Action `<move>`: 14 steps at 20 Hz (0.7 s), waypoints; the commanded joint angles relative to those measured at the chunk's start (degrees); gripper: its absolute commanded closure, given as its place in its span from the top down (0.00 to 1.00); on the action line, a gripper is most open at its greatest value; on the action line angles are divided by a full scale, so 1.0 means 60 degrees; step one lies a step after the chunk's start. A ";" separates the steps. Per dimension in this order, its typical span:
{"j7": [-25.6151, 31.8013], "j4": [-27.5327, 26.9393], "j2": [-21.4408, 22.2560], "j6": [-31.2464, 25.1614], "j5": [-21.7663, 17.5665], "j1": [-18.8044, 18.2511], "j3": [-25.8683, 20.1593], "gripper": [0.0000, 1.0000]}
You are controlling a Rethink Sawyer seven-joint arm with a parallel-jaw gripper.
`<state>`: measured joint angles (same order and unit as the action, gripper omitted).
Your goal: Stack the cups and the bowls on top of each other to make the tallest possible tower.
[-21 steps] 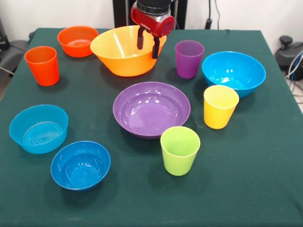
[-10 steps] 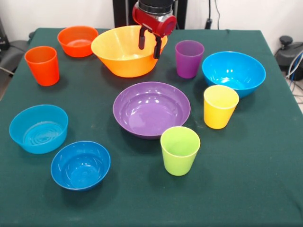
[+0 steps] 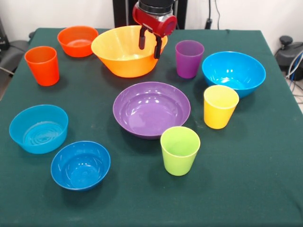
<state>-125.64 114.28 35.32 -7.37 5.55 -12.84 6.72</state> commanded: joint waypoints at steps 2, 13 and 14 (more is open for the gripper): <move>-0.0607 -0.0497 -0.0372 -0.0049 -0.0336 0.0269 -0.0711 1.00; -0.0546 -0.0599 -0.0334 -0.0300 -0.0288 0.0256 -0.0709 1.00; -0.0545 -0.0624 -0.0354 -0.0263 -0.0312 0.0322 -0.0633 1.00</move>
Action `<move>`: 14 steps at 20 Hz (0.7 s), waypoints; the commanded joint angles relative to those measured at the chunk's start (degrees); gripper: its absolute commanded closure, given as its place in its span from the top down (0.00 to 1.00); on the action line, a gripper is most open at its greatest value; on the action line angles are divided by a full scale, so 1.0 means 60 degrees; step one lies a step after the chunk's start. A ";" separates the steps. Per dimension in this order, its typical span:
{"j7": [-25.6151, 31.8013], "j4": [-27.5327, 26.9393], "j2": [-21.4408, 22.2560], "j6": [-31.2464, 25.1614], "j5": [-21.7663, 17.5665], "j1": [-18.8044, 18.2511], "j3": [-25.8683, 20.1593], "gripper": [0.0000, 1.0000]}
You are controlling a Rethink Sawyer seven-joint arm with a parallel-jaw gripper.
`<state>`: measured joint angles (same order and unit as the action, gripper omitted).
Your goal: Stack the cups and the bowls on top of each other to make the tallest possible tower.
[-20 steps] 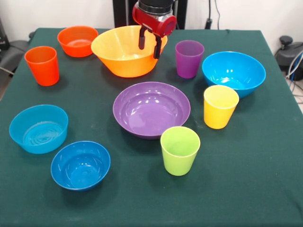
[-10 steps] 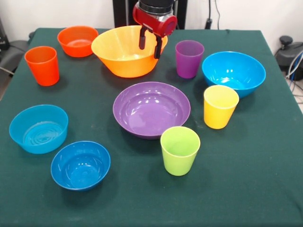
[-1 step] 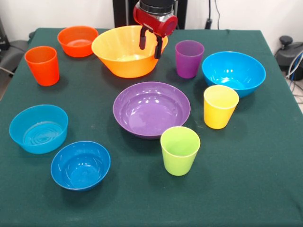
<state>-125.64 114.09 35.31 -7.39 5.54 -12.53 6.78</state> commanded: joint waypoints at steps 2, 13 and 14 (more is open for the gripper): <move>-0.0542 -0.0642 -0.0393 -0.0187 -0.0360 0.0402 -0.0491 1.00; -0.0550 -0.0728 -0.0386 -0.0564 -0.0231 0.0529 -0.0409 0.00; -0.0640 -0.0663 -0.0359 -0.0543 -0.0151 0.0485 -0.0478 0.00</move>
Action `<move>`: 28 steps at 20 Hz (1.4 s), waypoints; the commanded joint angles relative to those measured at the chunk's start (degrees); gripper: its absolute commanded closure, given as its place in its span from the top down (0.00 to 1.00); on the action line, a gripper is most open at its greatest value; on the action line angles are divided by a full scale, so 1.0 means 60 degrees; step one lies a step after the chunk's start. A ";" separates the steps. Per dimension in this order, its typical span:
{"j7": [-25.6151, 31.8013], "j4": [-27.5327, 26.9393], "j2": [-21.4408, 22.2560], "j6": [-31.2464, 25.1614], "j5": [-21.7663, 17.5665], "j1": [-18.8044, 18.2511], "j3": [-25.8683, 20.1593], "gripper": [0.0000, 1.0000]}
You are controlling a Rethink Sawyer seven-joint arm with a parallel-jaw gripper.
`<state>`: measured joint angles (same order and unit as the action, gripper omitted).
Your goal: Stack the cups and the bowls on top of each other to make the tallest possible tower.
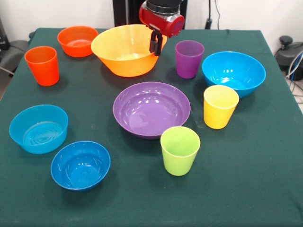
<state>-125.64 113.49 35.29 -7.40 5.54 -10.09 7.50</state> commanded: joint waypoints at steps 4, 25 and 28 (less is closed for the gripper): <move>-0.0652 -0.0493 -0.0262 -0.0496 -0.0149 0.0029 -0.0662 0.00; -0.0333 -0.0556 0.1495 -0.2322 -0.0376 0.0429 -0.0235 0.00; -0.0300 -0.0520 0.1406 -0.1776 -0.0582 0.0434 -0.0166 0.00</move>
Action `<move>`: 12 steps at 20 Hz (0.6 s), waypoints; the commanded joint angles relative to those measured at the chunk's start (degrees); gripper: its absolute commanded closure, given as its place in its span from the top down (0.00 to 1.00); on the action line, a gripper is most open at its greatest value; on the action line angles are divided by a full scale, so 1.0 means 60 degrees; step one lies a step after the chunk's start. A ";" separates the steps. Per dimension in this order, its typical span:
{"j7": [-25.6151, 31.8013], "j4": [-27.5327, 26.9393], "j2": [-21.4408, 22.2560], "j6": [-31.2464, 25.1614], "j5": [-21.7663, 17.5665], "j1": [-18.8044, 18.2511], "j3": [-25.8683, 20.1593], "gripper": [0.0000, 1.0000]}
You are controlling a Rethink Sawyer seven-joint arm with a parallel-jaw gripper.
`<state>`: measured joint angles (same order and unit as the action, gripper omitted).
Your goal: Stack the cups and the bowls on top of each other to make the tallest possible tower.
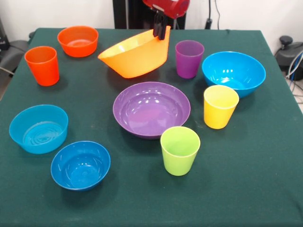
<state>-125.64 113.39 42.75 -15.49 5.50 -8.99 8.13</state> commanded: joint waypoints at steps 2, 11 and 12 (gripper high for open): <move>-0.0345 -0.0466 0.0114 -0.0274 -0.0615 0.0284 -0.0221 0.00; -0.0208 -0.0503 0.0414 -0.0286 -0.0769 0.0425 0.0006 0.00; -0.0178 -0.0505 0.0478 -0.0286 -0.0810 0.0429 0.0027 0.00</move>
<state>-125.64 113.12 44.29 -15.61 4.48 -7.48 10.36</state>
